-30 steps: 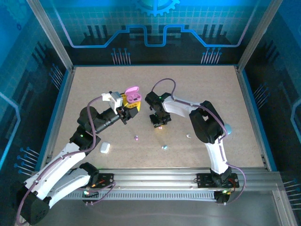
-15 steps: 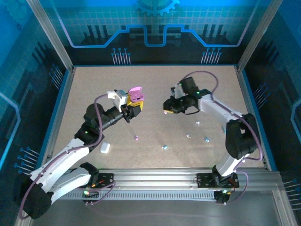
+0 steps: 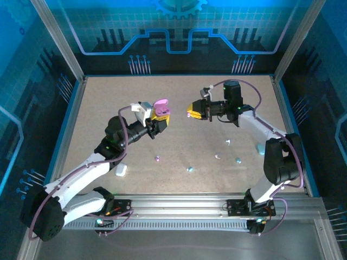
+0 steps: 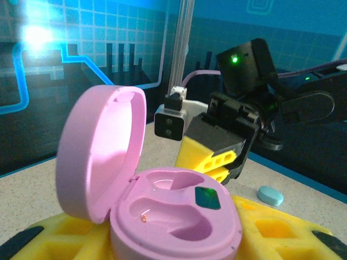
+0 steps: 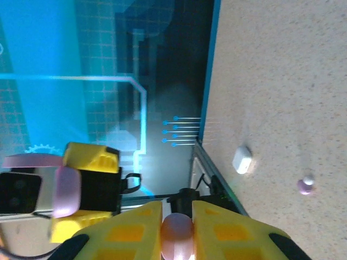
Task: Insert wireless bluetooth earbuds into charging case
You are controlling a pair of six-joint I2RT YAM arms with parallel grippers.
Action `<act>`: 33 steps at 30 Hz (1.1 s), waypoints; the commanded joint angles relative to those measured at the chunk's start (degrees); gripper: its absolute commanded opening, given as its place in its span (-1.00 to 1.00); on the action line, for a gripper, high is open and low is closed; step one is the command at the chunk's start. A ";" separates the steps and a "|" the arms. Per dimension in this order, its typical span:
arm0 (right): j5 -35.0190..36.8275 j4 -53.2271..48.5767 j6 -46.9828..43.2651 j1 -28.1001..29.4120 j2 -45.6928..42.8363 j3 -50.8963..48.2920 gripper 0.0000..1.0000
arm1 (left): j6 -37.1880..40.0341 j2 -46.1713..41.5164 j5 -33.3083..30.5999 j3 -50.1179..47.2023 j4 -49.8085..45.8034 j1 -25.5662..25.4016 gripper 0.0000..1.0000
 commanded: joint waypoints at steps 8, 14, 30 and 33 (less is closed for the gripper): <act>-2.28 1.79 6.26 -0.59 -5.40 1.67 -0.59 | 3.57 3.88 3.66 -0.67 4.98 0.12 -0.11; 0.48 0.79 9.91 -0.43 -6.51 1.61 -0.59 | 4.01 6.40 4.62 -0.34 7.13 0.01 -0.11; 4.19 11.03 25.12 0.10 -9.84 -2.91 -0.60 | 6.14 10.75 6.68 1.91 9.31 -0.45 -0.11; 5.84 13.57 28.63 0.11 -10.80 -4.27 -0.63 | 6.28 11.54 6.85 2.57 9.52 -0.52 -0.11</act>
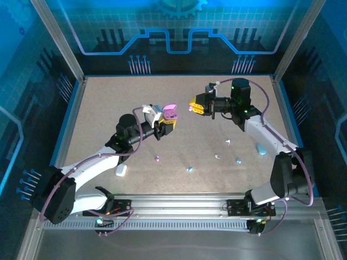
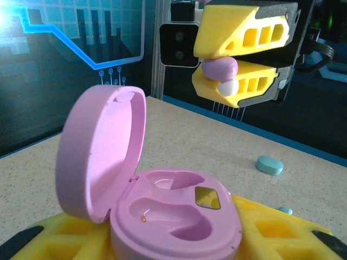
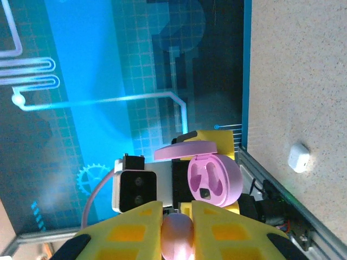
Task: Insert wireless bluetooth earbuds into charging case
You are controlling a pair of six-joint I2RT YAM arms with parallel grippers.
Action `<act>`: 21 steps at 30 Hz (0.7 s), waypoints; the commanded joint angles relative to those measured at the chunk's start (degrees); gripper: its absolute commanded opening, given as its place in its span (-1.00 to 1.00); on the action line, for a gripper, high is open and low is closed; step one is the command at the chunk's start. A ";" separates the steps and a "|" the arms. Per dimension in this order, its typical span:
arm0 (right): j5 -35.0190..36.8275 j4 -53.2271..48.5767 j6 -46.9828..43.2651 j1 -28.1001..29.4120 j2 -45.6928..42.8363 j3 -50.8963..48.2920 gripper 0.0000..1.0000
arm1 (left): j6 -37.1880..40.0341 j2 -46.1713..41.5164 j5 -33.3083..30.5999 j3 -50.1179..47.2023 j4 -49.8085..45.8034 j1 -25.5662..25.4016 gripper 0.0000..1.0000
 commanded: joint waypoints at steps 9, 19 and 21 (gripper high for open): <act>4.66 4.11 6.18 0.68 -3.07 -2.13 -0.63 | 1.45 3.33 2.66 4.42 4.77 -0.66 -0.11; 7.19 -10.19 -8.55 3.94 -4.11 4.15 -0.61 | 4.94 9.02 -0.77 5.52 11.00 -3.10 -0.11; 8.29 -12.07 -11.43 4.63 -4.55 5.07 -0.61 | 4.81 10.48 -1.76 5.70 13.04 -3.77 -0.11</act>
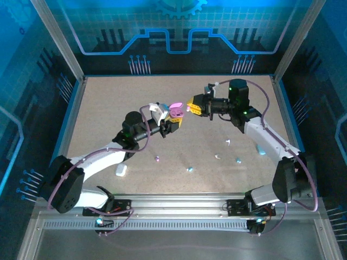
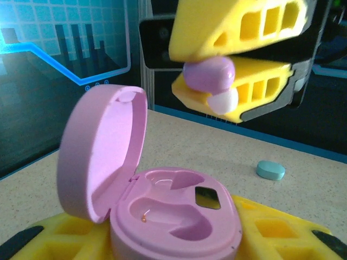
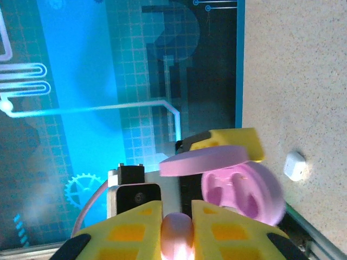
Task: Insert wireless bluetooth earbuds into charging case
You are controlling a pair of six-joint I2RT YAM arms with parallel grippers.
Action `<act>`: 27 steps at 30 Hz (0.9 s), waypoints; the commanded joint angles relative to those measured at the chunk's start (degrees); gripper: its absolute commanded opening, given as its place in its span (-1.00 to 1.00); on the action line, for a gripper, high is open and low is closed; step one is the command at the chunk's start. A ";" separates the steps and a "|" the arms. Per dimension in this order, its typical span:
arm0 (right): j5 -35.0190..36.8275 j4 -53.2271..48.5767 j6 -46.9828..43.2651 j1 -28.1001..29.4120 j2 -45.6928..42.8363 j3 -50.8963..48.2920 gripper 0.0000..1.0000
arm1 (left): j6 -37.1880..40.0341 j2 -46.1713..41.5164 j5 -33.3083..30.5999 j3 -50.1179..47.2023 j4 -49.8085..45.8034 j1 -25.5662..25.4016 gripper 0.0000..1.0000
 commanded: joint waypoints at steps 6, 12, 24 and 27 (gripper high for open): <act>4.94 -13.39 -16.30 3.04 -2.70 6.09 -0.61 | 0.62 4.33 -2.79 3.39 9.07 -2.03 -0.10; 8.77 -17.99 -21.24 3.74 -3.27 7.02 -0.61 | -1.30 5.56 -3.25 3.94 11.57 -3.02 -0.10; 11.40 -18.60 -23.89 5.22 -3.53 8.25 -0.63 | -2.40 6.79 -3.08 4.52 13.05 -3.91 -0.10; 12.03 -18.79 -24.25 5.73 -3.49 8.66 -0.62 | -2.61 6.92 -3.09 4.68 13.42 -4.07 -0.10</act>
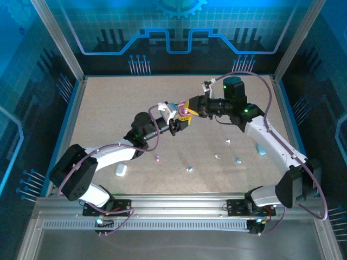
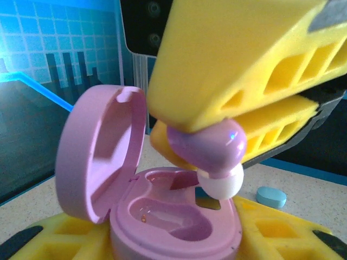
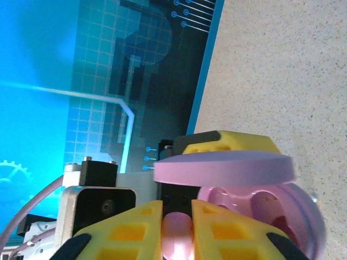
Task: Insert wireless bluetooth earbuds into charging case
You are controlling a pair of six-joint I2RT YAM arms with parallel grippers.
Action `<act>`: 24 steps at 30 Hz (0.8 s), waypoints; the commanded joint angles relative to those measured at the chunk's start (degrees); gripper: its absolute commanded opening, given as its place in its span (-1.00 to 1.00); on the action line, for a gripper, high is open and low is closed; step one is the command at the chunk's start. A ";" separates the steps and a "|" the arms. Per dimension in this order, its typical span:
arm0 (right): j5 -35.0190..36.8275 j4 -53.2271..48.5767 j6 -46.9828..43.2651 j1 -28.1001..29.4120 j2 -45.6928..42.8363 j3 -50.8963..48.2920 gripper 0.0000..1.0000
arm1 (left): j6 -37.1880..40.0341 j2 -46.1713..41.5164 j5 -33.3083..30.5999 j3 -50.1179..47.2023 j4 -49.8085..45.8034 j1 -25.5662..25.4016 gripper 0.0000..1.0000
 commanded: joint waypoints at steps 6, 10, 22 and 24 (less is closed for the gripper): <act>5.39 -3.60 -4.18 2.00 -1.35 2.39 -0.62 | -2.17 0.46 -0.33 2.13 4.63 -0.82 -0.10; 6.84 -4.13 -5.34 2.53 -1.52 2.38 -0.62 | -2.86 0.51 -0.02 1.98 5.51 -0.94 -0.10; -0.41 1.28 1.57 1.26 -0.02 1.90 -0.62 | -2.55 -0.25 -0.28 1.23 5.88 -1.23 -0.11; -4.04 4.07 4.46 -0.02 -0.17 1.22 -0.63 | -1.92 -0.63 -1.57 0.52 5.63 -1.19 -0.11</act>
